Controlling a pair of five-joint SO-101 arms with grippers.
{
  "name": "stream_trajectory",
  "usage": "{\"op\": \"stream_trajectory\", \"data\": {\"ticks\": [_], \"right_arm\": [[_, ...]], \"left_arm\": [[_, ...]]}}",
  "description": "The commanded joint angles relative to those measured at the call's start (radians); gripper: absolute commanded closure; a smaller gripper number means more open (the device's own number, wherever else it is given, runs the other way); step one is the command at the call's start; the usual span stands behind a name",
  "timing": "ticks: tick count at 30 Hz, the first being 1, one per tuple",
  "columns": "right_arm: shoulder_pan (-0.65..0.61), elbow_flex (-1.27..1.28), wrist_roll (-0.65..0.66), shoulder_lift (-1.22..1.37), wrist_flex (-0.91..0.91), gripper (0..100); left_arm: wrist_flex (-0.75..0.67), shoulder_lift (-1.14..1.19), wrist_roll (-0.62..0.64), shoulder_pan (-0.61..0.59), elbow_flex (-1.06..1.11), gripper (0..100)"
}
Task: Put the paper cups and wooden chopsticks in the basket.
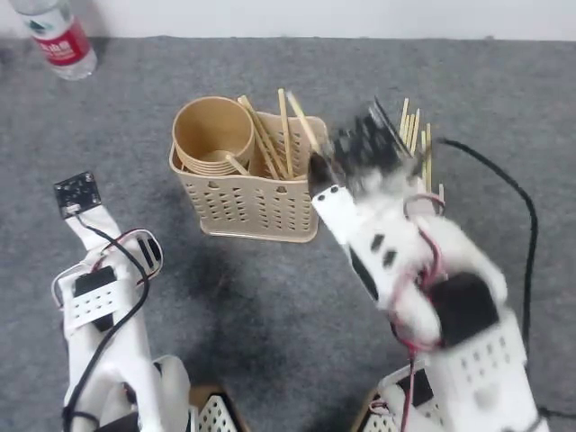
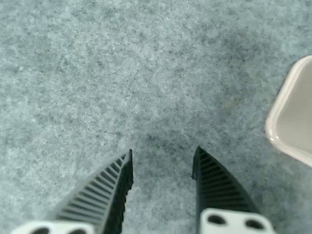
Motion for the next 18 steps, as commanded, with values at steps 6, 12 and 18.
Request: {"op": "stream_trajectory", "data": {"ticks": [6, 12, 18], "right_arm": [[-0.013, -0.020, 0.097, 0.071, -0.378, 99.2], [-0.110, -0.164, 0.095, 0.220, -0.573, 99.2], [-0.159, -0.299, 0.095, 0.440, -0.590, 99.2]], "left_arm": [[-0.020, -0.005, 0.002, 0.032, -0.007, 81], [-0.020, -0.005, 0.000, 0.034, -0.007, 81], [-0.020, -0.005, 0.000, 0.032, -0.007, 81]]}}
